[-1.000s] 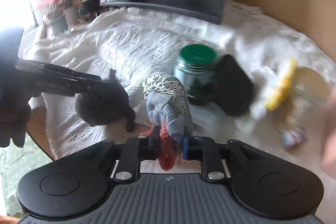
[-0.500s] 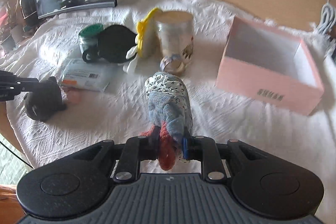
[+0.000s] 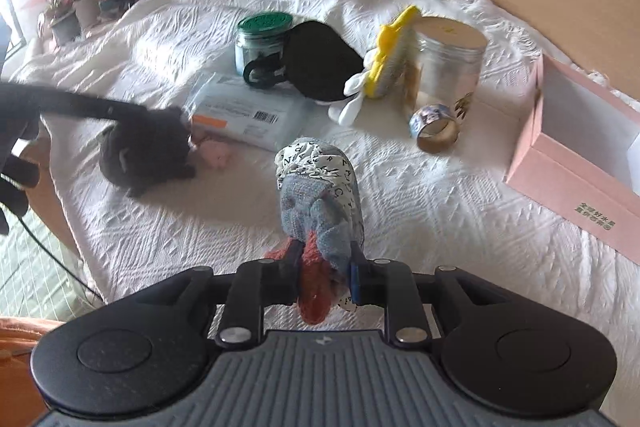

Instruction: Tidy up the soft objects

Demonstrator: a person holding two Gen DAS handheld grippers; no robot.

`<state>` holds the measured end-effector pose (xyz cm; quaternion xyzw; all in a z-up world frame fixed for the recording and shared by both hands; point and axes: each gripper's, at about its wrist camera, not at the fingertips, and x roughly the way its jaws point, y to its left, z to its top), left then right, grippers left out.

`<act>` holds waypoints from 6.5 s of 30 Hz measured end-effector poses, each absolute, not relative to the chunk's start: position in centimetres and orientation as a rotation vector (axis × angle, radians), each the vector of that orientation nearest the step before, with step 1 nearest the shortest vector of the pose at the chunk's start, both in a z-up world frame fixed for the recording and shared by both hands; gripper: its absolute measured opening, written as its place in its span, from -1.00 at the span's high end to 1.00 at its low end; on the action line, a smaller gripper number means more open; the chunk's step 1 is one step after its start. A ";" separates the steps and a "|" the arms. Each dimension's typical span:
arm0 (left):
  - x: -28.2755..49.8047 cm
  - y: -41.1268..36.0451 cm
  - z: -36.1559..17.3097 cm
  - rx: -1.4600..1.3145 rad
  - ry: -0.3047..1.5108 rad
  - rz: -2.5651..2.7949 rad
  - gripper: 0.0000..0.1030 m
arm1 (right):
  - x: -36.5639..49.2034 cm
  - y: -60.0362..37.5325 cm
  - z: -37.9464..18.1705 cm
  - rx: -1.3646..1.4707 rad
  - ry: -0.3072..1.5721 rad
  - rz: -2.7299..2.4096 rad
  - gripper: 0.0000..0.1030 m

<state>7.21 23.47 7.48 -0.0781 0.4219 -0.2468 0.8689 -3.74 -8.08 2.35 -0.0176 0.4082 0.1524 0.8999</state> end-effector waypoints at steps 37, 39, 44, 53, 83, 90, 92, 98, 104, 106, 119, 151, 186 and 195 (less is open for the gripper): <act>7.5 20.0 4.9 0.166 0.949 -0.601 -0.87 | -1.3 -6.4 0.1 -0.108 0.879 0.327 -0.16; 7.6 19.8 4.0 0.214 0.978 -0.573 -0.87 | -1.3 -6.5 0.1 -0.112 0.879 0.327 -0.18; 7.1 20.3 2.4 0.187 1.010 -0.557 -0.81 | -1.3 -6.9 0.1 -0.117 0.878 0.321 -0.21; 6.4 22.4 4.2 0.032 0.926 -0.589 -0.75 | -1.1 -6.9 0.4 -0.132 0.857 0.337 -0.22; 5.1 1.5 11.4 -0.043 0.854 -1.053 -0.42 | -8.1 -23.0 7.7 0.007 0.672 0.090 0.59; 11.2 -6.9 17.5 -0.138 0.675 -1.088 -0.42 | -6.1 -29.0 12.0 0.050 0.479 -0.064 0.58; 12.9 -9.1 19.1 -0.147 0.657 -1.104 -0.42 | -4.2 -30.0 12.5 0.054 0.458 -0.081 0.58; 15.9 -14.8 21.6 -0.122 0.610 -1.090 -0.44 | 2.7 -32.5 11.4 0.117 0.479 -0.103 0.57; 20.2 -20.4 12.3 -0.123 0.903 -1.014 -0.46 | 4.9 -33.5 5.6 0.183 0.637 -0.150 0.02; 19.4 -21.9 9.3 0.076 0.893 -0.904 -0.38 | 4.0 -33.5 4.4 0.187 0.656 -0.171 -0.03; 16.5 -14.9 14.4 -0.138 0.597 -0.906 -0.38 | 1.0 -32.4 4.3 0.151 0.589 -0.277 -0.25; 5.4 31.0 6.3 -0.365 0.638 0.157 -0.37 | 2.8 -2.3 4.0 -0.136 0.657 0.404 -0.33; 10.8 27.8 2.0 -0.140 0.652 0.108 -0.29 | 1.0 -1.9 1.2 -0.172 0.736 0.352 -0.33; 8.0 29.2 4.1 -0.295 0.702 -0.004 -0.29 | 5.7 -2.2 2.3 -0.073 0.718 0.427 -0.38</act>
